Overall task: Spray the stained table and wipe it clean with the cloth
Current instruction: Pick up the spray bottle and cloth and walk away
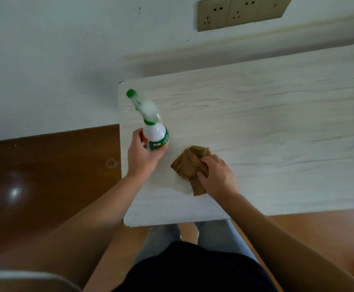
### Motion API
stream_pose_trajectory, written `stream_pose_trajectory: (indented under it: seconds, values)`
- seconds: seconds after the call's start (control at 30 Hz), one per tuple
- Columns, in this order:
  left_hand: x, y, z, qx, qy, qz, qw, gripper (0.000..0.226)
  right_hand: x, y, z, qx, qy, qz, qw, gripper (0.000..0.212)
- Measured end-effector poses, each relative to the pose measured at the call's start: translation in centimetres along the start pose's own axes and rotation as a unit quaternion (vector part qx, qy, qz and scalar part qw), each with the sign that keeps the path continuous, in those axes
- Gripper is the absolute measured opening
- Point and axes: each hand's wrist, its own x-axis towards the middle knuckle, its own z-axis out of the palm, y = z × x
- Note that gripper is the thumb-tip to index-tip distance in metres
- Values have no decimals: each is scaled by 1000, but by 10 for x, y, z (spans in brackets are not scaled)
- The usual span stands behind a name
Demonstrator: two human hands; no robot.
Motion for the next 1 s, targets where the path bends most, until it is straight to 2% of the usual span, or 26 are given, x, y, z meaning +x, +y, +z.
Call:
stream_pose_trajectory:
  seconds: [0.07, 0.17, 0.4, 0.53, 0.77, 1.0]
  values:
    - [-28, -13, -11, -2, -15, 16, 1000, 74, -22, 4, 1, 58, -1, 50, 997, 33]
    - [-61, -30, -31, 1, -64, 46, 997, 73, -64, 5, 4, 117, 44, 106, 987, 32]
    - [-110, -52, -78, 12, -198, 135, 971, 67, -183, -16, 19, 100, 183, 199, 958, 26]
    - [-139, -56, -93, 26, -259, 192, 946, 66, -246, -34, 43, 150, 261, 272, 914, 22]
    - [-197, -32, -84, 33, -374, 275, 885, 69, -346, -23, 72, 209, 344, 352, 845, 20]
    - [-283, -23, -52, 66, -452, 298, 839, 68, -479, 0, 119, 243, 453, 408, 754, 23]
